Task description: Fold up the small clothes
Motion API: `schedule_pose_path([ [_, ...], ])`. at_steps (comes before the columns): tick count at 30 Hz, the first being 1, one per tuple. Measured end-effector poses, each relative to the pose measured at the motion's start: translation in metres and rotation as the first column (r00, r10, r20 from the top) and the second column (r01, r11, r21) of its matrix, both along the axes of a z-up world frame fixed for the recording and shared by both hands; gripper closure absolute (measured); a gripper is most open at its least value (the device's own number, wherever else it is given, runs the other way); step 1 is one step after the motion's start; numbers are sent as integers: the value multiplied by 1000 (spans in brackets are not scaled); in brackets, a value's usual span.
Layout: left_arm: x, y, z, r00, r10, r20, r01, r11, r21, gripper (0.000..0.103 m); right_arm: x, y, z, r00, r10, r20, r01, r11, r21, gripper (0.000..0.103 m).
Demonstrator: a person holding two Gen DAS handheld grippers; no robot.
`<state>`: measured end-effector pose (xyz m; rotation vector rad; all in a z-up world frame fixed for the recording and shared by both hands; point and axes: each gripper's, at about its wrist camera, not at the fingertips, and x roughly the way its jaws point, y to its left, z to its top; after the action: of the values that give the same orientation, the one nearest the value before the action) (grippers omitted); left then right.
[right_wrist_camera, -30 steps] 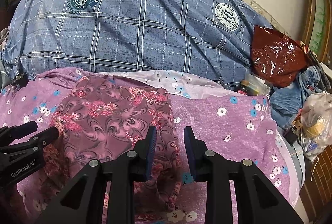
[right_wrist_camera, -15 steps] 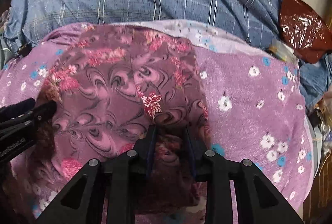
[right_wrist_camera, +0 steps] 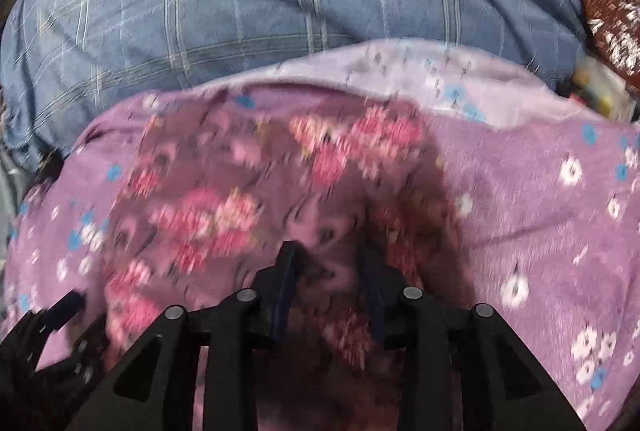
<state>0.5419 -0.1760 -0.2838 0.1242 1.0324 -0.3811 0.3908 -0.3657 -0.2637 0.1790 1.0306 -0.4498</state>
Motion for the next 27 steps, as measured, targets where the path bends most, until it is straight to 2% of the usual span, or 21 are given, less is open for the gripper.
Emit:
schedule_pose_path([
  [3, -2, 8, 15, 999, 20, 43, -17, 996, -82, 39, -9, 2, 18, 997, 24, 78, -27, 999, 34, 67],
  [5, -8, 13, 22, 999, 17, 50, -12, 995, -97, 39, -14, 9, 30, 991, 42, 124, -46, 999, 24, 67],
  [7, -16, 7, 20, 999, -21, 47, 24, 998, -60, 38, -14, 16, 34, 989, 81, 125, -86, 996, 37, 68],
  [9, -26, -4, 10, 996, -64, 63, 60, 996, 59, 38, -12, 20, 24, 994, 95, 59, -101, 989, 109, 73],
  [11, -31, -10, 10, 991, -87, 100, 77, 992, 104, 37, -11, 16, 5, 997, 82, -14, -78, 982, 169, 73],
  [13, -33, -11, 16, 992, -89, 93, 79, 991, 104, 38, -8, 15, 8, 997, 79, -9, -76, 983, 169, 73],
  [15, -32, -4, 16, 996, -69, 59, 66, 996, 59, 38, 0, 16, 20, 995, 92, 28, -96, 976, 195, 74],
  [18, -28, 5, 16, 999, -35, 7, 35, 999, -20, 38, 35, 22, 31, 985, 167, 50, -175, 951, 257, 73],
  [21, -27, 13, 14, 999, -31, -26, 29, 997, -72, 38, 87, 30, 16, 966, 256, 18, -246, 903, 351, 74],
  [24, -26, 15, 11, 999, -45, -19, 44, 996, -80, 38, 126, 32, -10, 967, 250, -45, -215, 900, 379, 73],
  [27, -23, 14, 10, 999, -47, -19, 45, 996, -83, 38, 155, 24, -36, 977, 196, -79, -155, 919, 363, 76],
])
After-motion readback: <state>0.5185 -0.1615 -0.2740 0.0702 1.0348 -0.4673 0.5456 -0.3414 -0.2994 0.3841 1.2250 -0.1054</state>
